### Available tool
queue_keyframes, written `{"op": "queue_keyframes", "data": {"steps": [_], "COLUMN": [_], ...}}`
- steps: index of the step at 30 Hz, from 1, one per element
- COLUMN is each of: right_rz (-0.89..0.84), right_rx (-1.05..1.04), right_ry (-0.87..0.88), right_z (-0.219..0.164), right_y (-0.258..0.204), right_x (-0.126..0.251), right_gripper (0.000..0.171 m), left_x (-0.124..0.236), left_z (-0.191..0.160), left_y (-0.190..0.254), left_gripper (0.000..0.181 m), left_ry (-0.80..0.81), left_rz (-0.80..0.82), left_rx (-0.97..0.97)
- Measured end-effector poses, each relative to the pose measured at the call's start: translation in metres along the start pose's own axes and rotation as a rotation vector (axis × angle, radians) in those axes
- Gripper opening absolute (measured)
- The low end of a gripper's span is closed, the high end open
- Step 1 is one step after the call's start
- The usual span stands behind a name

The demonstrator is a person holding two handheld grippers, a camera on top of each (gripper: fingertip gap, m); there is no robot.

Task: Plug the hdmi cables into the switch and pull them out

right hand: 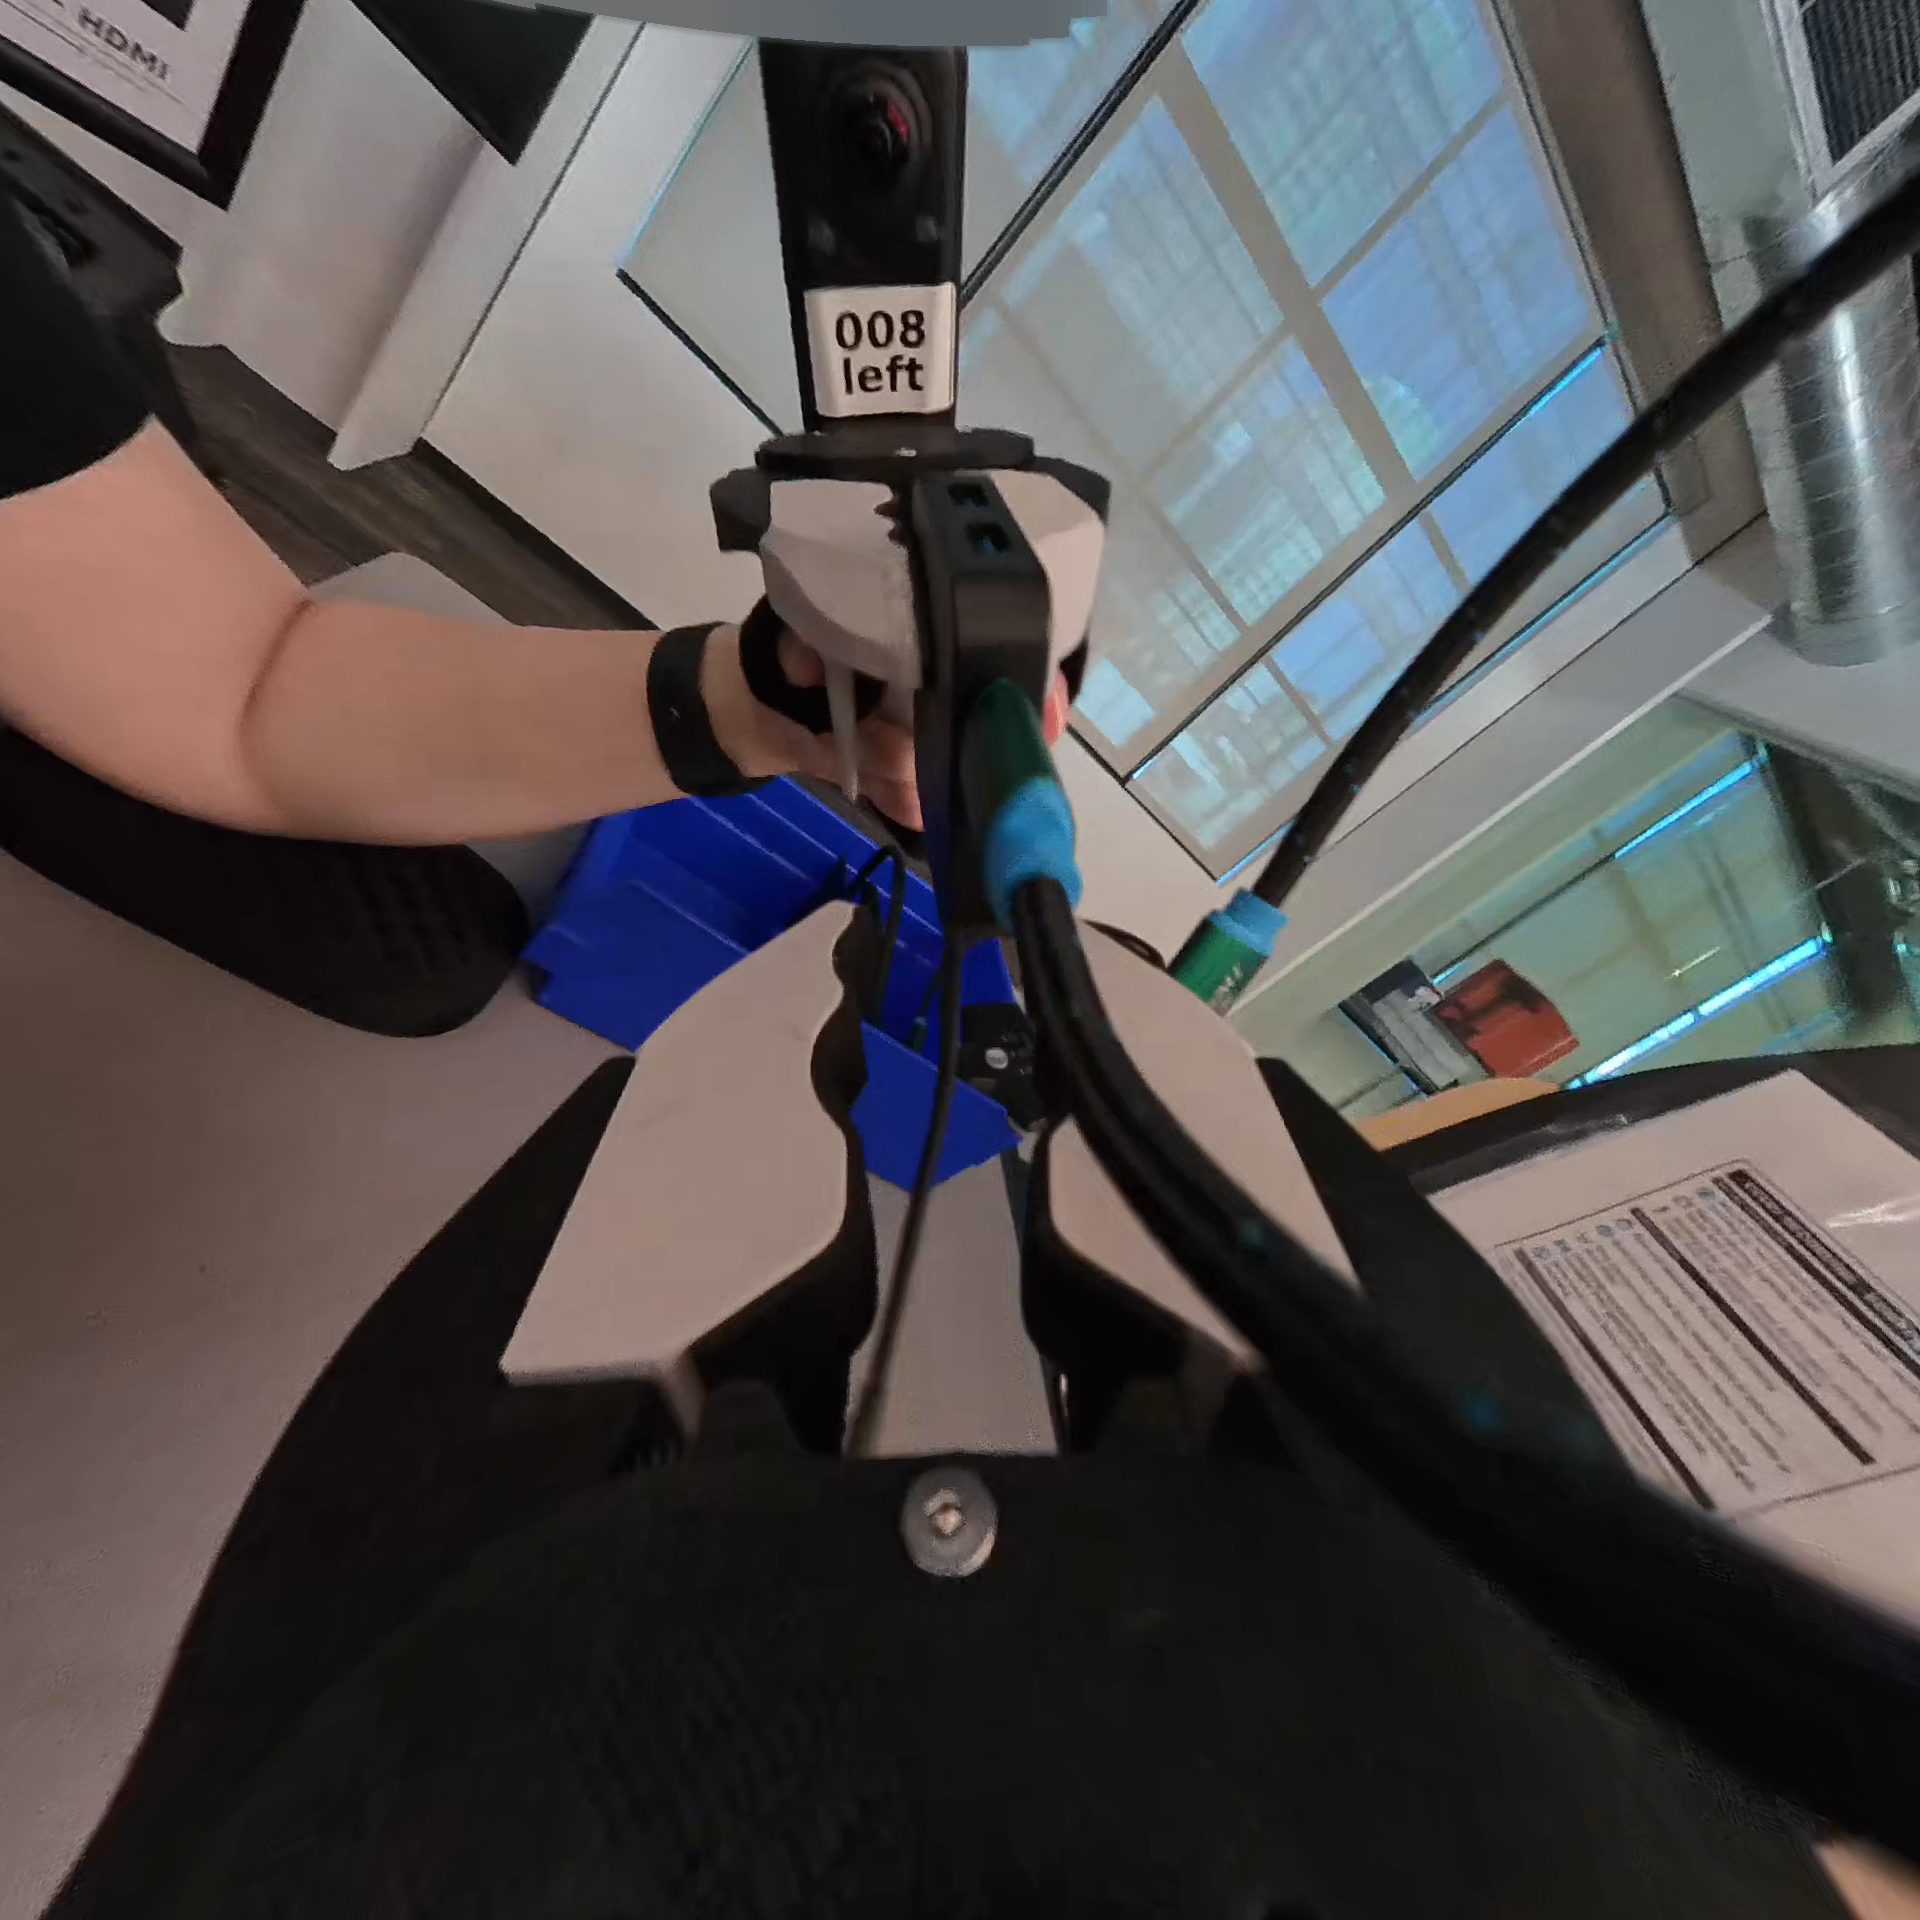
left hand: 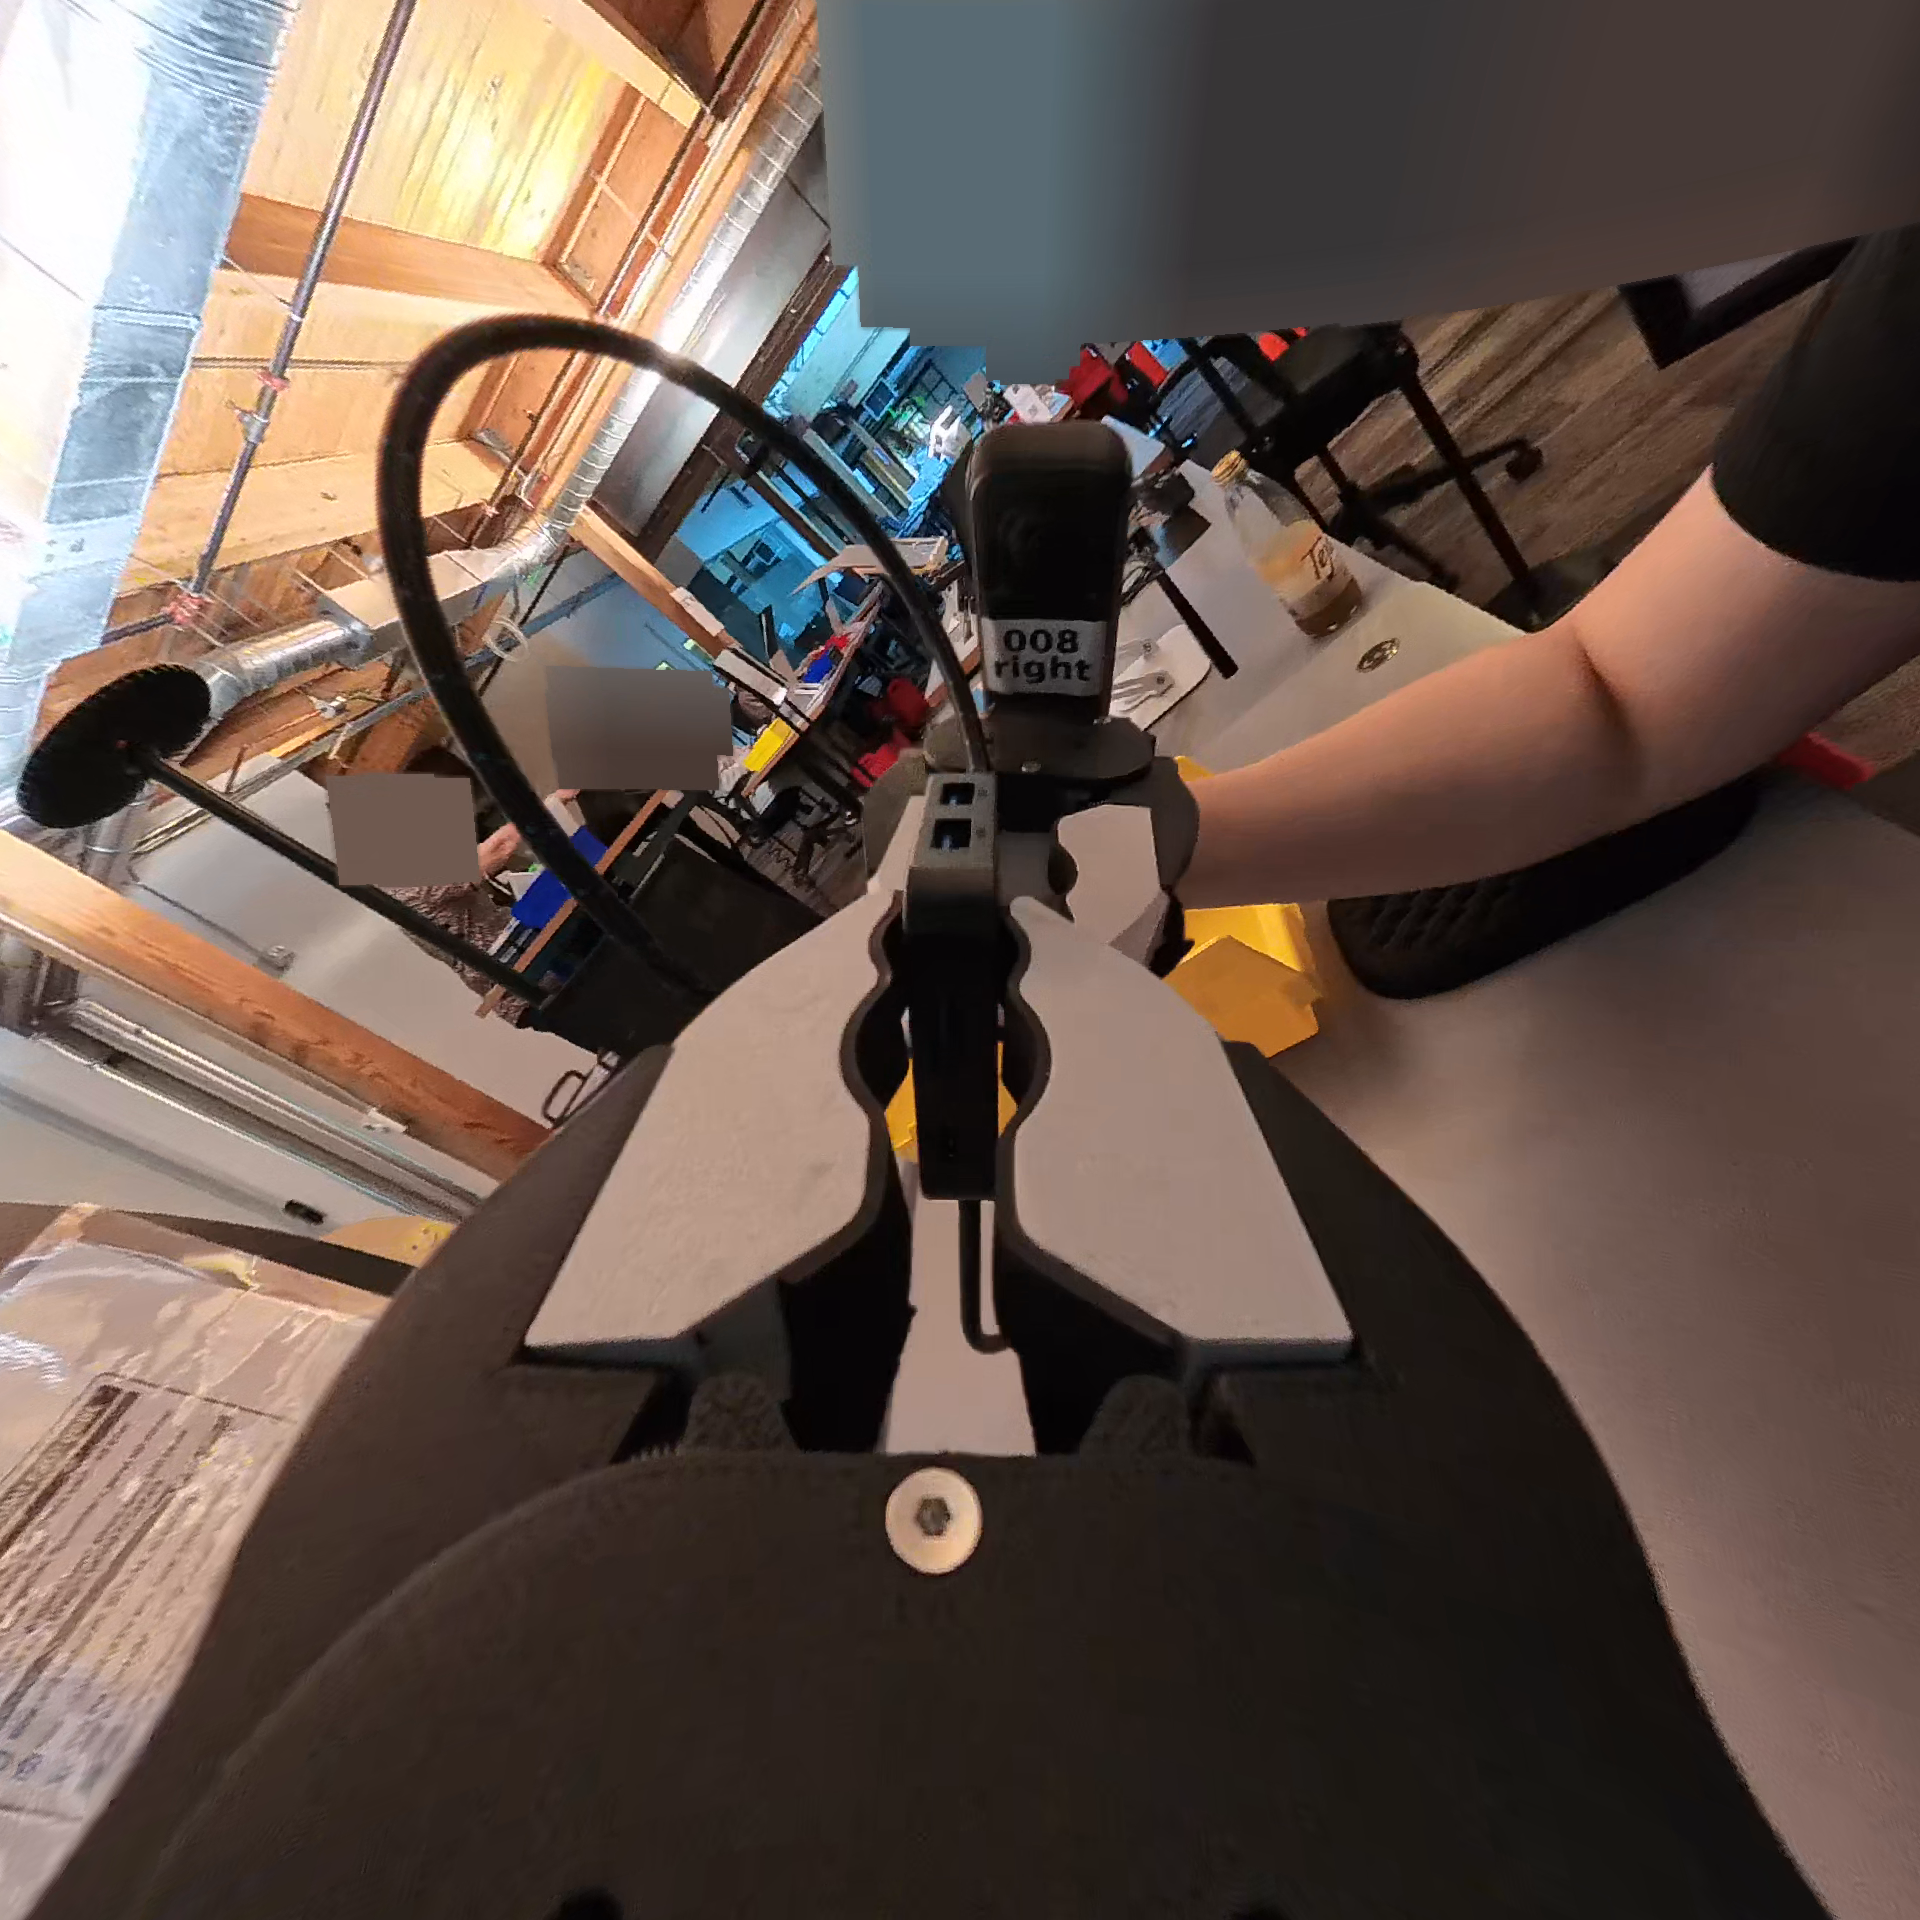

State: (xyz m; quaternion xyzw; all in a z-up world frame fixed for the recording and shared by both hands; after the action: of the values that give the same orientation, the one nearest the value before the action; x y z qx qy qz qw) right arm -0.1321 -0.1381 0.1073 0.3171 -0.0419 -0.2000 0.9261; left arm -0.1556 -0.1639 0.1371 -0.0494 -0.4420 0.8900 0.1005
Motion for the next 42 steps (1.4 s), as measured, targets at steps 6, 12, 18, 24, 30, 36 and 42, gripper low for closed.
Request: {"op": "queue_keyframes", "data": {"steps": [6,12,18,24,30,36,42], "right_rz": [-0.049,-0.069,-0.023,-0.026,-0.028,-0.047,-0.097], "right_rx": [-0.082,-0.15,-0.363,-0.398,-0.471,-0.486,-0.52], "right_ry": [0.028,0.05,0.164,0.192,0.181,0.122,0.109], "right_z": [0.006,0.021,0.034,0.04,0.045,0.039,0.031], "right_y": [0.017,0.017,0.014,0.012,0.016,0.019,0.027], "right_x": [0.014,0.007,-0.003,-0.007,-0.005,-0.004,-0.005], "right_gripper": [0.029,0.029,0.028,0.027,0.017,0.012,0.016], "left_x": [0.019,0.036,0.036,0.034,0.033,0.032,0.032], "left_z": [0.013,0.018,0.017,0.016,0.01,0.004,-0.002], "left_y": [-0.017,-0.032,-0.035,-0.033,-0.031,-0.031,-0.042], "left_gripper": [0.013,0.013,0.013,0.013,0.013,0.013,0.013], "left_ry": [0.136,0.265,0.277,0.264,0.228,0.217,0.241], "left_rz": [0.02,0.026,0.023,0.008,-0.015,-0.03,-0.025], "left_rx": [0.14,0.296,0.335,0.335,0.352,0.388,0.532]}}
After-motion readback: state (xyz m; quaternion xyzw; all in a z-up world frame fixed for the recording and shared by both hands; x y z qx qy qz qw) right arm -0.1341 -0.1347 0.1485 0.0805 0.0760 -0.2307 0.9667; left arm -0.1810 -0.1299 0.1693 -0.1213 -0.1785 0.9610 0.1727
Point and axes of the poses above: each gripper's, where its closed fingertips meet, x back along the fingers, z out of its top, y = z × x across the jaws, the point moved 1 cm from there along x, back along the fingers, and after that the axes turned 7 degrees about -x, right-handed, at the moved point
